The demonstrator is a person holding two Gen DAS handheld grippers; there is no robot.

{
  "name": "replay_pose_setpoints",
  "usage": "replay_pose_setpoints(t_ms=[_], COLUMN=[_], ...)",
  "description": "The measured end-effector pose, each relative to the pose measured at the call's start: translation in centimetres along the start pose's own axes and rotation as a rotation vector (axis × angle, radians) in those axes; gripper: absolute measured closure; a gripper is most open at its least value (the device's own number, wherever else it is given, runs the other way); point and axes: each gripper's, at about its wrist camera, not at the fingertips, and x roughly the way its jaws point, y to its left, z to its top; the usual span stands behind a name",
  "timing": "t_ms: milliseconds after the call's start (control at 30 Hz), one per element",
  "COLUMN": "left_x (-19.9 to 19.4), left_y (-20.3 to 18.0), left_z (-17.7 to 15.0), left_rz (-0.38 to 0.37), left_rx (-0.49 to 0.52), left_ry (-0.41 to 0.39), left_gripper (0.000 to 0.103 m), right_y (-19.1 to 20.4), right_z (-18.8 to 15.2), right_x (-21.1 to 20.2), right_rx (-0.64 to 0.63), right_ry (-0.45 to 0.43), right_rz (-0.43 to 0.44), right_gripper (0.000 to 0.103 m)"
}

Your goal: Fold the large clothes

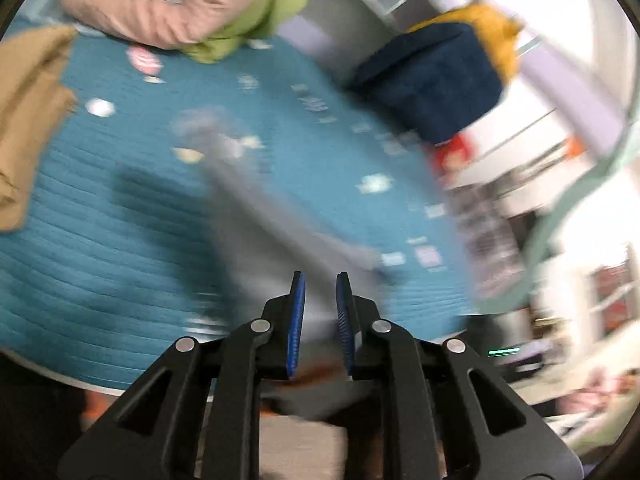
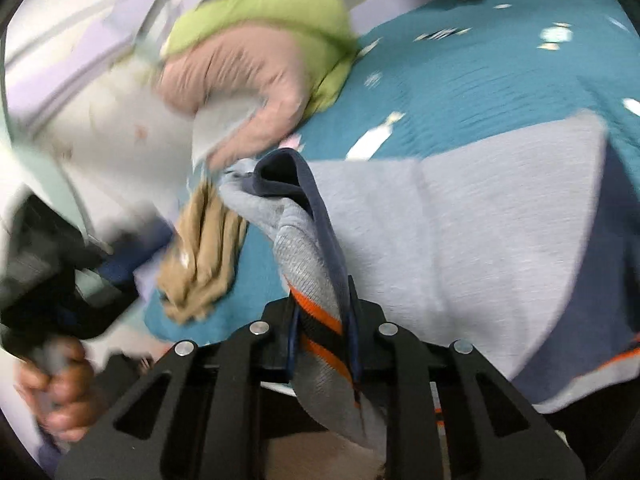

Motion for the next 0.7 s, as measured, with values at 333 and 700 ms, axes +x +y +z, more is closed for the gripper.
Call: replay_pose_setpoints(t_ms=[333, 700], left_x=[14.5, 20.7], left_y=[-2.8, -5.1], left_z=[-4.6, -7.4], left_rz=[0.159, 0.25], left_rx=[0.059, 0.136], left_ry=[0.295, 0.396], left_gripper=[0.063, 0.055], right_y=[-12.0, -14.8], right_z=[0.8, -0.1], right_x=[-8.2, -11.5], right_rx=[0.307, 0.323], right_ry=[-0.082, -0.05], right_rz=[-0.254, -0.357], right_gripper=[0.085, 0.059])
